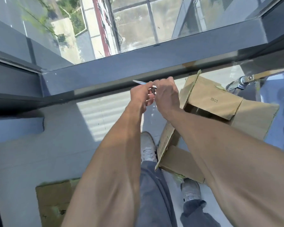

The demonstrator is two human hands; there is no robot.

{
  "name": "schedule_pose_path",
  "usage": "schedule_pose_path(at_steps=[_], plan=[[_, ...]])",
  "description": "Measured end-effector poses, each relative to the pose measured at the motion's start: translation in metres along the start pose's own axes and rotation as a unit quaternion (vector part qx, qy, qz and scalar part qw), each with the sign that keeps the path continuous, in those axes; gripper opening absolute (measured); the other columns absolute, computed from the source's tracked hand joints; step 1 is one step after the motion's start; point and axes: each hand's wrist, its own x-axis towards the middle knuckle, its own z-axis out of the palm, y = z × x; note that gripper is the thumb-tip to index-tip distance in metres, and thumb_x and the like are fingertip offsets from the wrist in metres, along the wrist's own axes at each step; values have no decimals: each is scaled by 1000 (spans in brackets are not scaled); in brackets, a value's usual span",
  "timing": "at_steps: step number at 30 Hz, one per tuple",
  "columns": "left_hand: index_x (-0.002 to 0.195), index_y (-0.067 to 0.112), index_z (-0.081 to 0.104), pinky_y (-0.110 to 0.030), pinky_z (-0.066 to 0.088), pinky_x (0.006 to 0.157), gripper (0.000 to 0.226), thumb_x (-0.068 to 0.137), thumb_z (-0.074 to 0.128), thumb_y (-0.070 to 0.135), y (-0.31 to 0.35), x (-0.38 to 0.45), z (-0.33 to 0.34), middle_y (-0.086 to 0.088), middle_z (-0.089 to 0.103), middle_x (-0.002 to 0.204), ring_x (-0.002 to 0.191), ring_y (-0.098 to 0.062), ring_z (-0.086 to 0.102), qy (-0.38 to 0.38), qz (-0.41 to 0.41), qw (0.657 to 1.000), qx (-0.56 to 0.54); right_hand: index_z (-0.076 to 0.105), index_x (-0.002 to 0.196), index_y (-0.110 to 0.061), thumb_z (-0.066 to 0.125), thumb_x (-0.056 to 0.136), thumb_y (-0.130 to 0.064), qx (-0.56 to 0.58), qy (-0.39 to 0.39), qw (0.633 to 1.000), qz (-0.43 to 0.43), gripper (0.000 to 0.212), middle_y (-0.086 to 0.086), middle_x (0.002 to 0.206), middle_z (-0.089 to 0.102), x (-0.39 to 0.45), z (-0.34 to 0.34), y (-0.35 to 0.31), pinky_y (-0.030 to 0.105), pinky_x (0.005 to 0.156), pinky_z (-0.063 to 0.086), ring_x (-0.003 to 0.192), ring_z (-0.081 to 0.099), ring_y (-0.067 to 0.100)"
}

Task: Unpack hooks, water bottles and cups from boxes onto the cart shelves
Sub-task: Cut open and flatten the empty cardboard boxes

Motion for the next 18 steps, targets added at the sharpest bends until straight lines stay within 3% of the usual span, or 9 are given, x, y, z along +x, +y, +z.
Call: schedule_pose_path(at_steps=[4, 6, 8, 11, 16, 18], plan=[[81, 11, 63, -18, 44, 44, 9, 89, 64, 6, 13, 46, -14, -7, 60, 73, 55, -21, 47, 47, -41, 998, -19, 61, 92, -8, 51, 91, -5, 63, -20, 995, 76, 10, 11, 108, 53, 26, 32, -24, 35, 70, 39, 98, 47, 29], [76, 12, 56, -16, 40, 40, 17, 90, 62, 5, 20, 69, -26, -7, 58, 67, 46, -18, 43, 81, -52, 994, -57, 58, 100, -7, 47, 91, -7, 41, -37, 993, 100, 14, 13, 124, 46, 36, 49, -32, 39, 84, 41, 112, 44, 33], [69, 12, 53, -17, 38, 39, 24, 90, 61, 1, 27, 90, -39, -3, 56, 51, 34, -13, 43, 121, -53, 984, -119, 54, 118, -9, 45, 89, -5, -2, -56, 993, 101, 30, 16, 139, 38, 43, 66, -35, 41, 104, 31, 130, 35, 35], [71, 11, 56, -20, 40, 40, 24, 89, 58, -4, 44, 118, -49, 2, 54, 40, 36, -11, 48, 162, -25, 967, -197, 45, 130, -10, 53, 86, -9, -16, -67, 991, 114, 45, 20, 149, 29, 54, 83, -33, 43, 112, 23, 138, 26, 36], [78, 14, 55, -19, 52, 58, 18, 96, 57, 8, 54, 140, -45, 8, 60, 46, 56, -10, 60, 100, 21, 989, -109, 36, 142, -10, 51, 86, -8, -18, -91, 991, 95, 58, 18, 154, 24, 65, 97, -27, 41, 113, 24, 143, 22, 33], [71, 12, 55, -25, 55, 65, 23, 92, 63, 15, 56, 143, -40, 5, 59, 43, 59, -18, 61, 133, 20, 990, -51, 36, 142, -11, 52, 86, -8, -19, -100, 989, 103, 59, 17, 154, 24, 68, 100, -27, 40, 111, 26, 142, 23, 32]])
